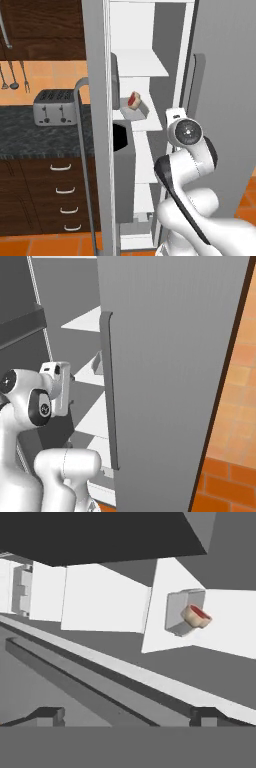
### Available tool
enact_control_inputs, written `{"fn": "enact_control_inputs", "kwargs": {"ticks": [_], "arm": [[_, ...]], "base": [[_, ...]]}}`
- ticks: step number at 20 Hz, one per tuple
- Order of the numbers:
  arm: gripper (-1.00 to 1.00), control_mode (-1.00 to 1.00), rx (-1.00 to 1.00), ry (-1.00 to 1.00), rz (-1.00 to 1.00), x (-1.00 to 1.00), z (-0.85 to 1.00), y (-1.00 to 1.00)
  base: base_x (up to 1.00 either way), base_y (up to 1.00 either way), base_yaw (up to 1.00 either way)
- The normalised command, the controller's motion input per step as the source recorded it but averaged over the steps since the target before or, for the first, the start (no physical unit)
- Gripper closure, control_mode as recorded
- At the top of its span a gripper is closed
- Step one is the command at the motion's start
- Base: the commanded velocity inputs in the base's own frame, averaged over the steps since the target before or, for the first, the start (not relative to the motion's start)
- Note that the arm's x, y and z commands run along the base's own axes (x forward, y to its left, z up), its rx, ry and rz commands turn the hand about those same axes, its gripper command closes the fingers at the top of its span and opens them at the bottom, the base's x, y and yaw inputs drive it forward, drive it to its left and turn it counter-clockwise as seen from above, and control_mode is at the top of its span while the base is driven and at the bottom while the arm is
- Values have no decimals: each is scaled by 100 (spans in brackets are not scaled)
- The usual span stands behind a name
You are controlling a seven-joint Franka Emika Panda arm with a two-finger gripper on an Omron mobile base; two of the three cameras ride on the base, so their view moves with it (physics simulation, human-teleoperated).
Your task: Take the meat container that has the steak and place it on the second highest rack of the freezer. Then take the vegetable container that has the lemon and potato and place it on the highest rack of the freezer.
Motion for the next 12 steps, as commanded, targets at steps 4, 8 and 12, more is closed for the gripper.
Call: {"fn": "enact_control_inputs", "kwargs": {"ticks": [4,8,12], "arm": [[-100,-100,0,-1,0,-93,22,-11],[-100,-100,0,0,2,-26,0,4],[-100,100,0,0,0,0,0,-1]], "base": [[0,0,0],[0,0,0],[-3,-10,0]]}}
